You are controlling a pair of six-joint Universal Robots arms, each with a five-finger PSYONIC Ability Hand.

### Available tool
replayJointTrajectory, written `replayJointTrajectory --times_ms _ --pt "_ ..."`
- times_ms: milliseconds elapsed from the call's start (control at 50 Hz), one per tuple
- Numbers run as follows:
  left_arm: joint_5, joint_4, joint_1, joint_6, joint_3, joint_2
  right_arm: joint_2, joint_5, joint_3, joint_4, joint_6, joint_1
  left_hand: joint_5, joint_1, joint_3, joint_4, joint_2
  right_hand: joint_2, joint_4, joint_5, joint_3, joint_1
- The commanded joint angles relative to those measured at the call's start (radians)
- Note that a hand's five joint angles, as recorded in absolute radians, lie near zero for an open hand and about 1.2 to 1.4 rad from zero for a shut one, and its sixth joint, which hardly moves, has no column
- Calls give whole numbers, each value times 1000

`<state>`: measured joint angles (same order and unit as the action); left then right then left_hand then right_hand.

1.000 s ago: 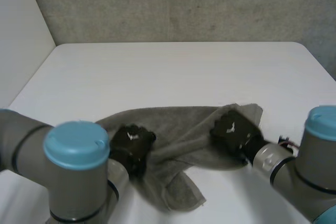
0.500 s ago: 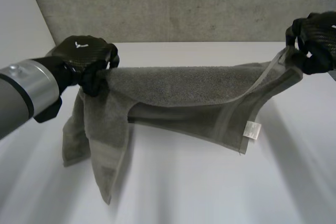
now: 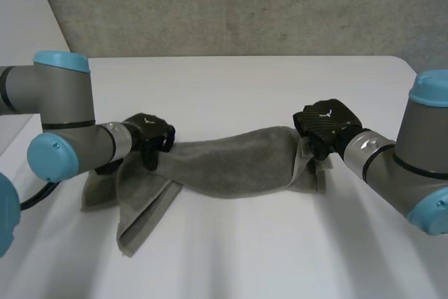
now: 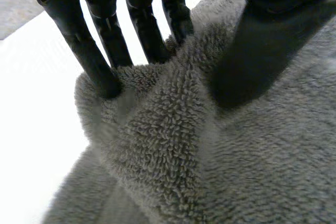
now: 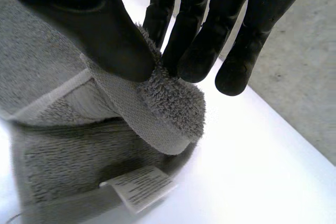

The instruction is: Fold the towel.

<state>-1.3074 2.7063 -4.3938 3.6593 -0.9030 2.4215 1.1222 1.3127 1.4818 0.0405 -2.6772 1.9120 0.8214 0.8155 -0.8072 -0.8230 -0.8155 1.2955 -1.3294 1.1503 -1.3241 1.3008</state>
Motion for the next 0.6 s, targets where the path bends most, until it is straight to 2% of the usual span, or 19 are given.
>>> replayJointTrajectory --times_ms 20,40,100,160,200,220,260,360,480,600 --pt "-113 43 -15 -24 49 -5 4 54 23 70 -36 -8 -821 -641 633 648 641 101 -67 71 -72 95" --pt "-146 46 -13 -39 39 -25 4 68 28 81 -53 -10 -818 -637 629 645 637 101 -67 71 -72 95" --pt "-181 49 -10 -93 -28 -108 4 82 40 101 -76 -14 -818 -637 629 645 637 101 -67 71 -72 95" --pt "-181 58 -12 -131 -93 -167 4 82 48 105 -78 -16 -818 -637 629 645 637 101 -67 71 -72 95" --pt "-181 114 -15 -204 -230 -295 2 82 49 105 -78 -14 -818 -637 629 645 637 101 -67 71 -72 95" --pt "-181 115 -15 -205 -231 -295 2 82 49 105 -78 -14 -818 -637 629 645 637 101 -67 71 -72 95" --pt "-182 193 -15 -255 -383 -416 1 82 52 105 -78 -14 -818 -637 629 645 637 101 -67 71 -72 95" --pt "-188 266 -15 -288 -590 -565 1 82 54 105 -78 -13 -783 -602 594 610 602 101 -67 71 -72 95" --pt "-191 293 -24 -286 -798 -630 1 82 57 102 -76 -7 -756 -576 567 583 576 101 -67 71 -72 95" --pt "-194 366 -27 -288 -884 -621 1 80 68 105 -73 -4 -756 -576 567 583 576 101 -67 71 -72 95"
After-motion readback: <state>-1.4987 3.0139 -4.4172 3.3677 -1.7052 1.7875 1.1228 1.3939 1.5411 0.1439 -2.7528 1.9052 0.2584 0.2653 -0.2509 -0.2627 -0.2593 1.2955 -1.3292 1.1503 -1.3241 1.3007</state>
